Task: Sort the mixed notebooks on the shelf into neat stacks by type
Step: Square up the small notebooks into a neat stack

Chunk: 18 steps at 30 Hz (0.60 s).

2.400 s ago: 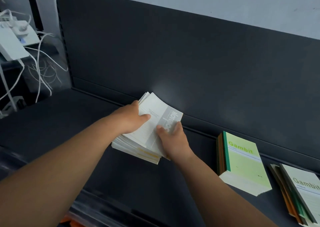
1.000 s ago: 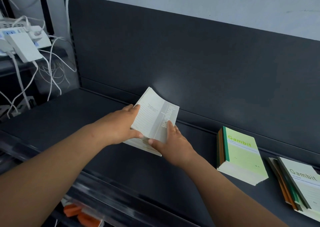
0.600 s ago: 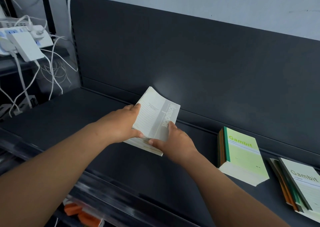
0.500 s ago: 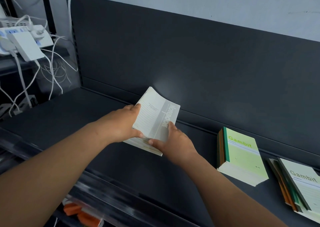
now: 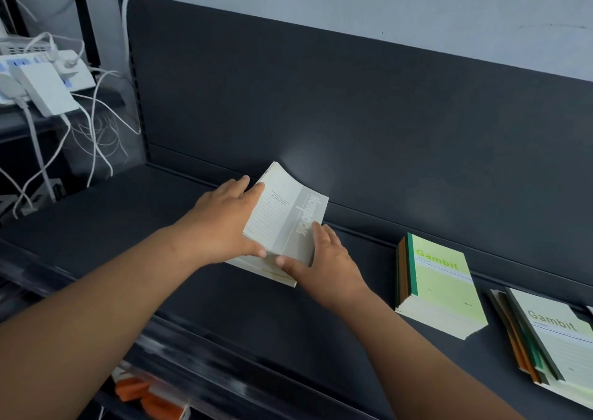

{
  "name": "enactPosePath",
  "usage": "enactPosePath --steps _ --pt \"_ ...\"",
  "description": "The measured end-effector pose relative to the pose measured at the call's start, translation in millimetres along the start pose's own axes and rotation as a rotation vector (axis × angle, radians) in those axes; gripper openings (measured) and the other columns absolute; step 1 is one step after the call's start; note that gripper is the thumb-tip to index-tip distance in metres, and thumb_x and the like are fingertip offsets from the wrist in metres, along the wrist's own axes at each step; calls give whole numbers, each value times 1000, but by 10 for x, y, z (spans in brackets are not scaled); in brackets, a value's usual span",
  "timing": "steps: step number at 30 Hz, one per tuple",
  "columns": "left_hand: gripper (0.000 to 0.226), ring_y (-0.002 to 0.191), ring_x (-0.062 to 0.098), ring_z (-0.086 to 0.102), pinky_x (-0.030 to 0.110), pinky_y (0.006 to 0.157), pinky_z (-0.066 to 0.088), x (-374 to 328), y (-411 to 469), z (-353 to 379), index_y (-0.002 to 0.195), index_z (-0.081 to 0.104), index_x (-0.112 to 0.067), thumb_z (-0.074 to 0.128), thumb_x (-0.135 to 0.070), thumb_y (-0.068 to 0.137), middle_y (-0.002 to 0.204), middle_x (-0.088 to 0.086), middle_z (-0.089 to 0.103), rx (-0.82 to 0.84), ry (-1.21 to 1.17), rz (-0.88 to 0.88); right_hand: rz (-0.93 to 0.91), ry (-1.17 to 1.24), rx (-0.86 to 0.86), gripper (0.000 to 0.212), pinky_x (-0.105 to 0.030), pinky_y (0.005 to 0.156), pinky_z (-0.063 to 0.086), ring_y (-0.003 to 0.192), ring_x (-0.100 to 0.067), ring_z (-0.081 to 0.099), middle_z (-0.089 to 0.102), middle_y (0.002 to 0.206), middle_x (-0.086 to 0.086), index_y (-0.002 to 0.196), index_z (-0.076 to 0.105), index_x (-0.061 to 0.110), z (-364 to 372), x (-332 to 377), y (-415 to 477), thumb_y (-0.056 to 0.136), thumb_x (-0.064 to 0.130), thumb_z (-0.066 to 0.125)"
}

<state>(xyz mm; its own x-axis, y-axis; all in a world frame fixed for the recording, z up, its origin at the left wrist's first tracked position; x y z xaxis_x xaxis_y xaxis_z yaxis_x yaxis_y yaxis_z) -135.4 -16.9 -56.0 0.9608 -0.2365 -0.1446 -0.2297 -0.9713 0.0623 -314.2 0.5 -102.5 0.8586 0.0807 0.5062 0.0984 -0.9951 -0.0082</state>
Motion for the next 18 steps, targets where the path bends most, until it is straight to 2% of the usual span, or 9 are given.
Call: enactPosePath --steps 3,7,14,18 --pt "109 148 22 -9 42 119 3 -95 19 -23 153 -1 -25 66 -63 75 162 4 -5 -20 88 41 -20 17 -38 89 -43 119 24 147 -23 17 17 161 1 154 16 21 -61 -10 -35 86 65 53" --pt "99 148 21 -13 43 120 -3 -266 -5 -37 153 7 -29 61 -64 78 162 1 -1 36 107 93 -30 1 -79 76 -42 121 18 150 -21 11 14 163 -2 153 21 22 -193 -34 -91 92 58 50" --pt "86 149 16 0 30 117 4 -648 -32 -157 154 10 -28 54 -61 86 162 -3 6 9 -48 172 -26 -34 -204 63 -41 119 20 149 -20 14 17 162 -1 151 31 21 -550 -181 -290 96 45 52" --pt "80 148 13 4 28 116 7 -953 1 -186 153 15 -29 55 -55 88 161 -4 10 -27 -139 228 5 -32 -296 59 -38 118 23 148 -19 19 21 161 -2 148 36 19 -819 -371 -463 96 38 55"
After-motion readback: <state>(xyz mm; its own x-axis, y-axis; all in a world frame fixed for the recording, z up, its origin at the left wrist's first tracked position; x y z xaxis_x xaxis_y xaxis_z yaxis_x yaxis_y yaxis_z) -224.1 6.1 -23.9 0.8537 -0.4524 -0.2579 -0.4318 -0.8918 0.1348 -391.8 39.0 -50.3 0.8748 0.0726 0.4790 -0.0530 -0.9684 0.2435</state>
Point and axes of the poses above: each hand's wrist, its own y-axis towards the middle knuckle, its own z-axis out of the palm, x = y × z, the point moved 3 cm from there along y, towards the middle knuckle
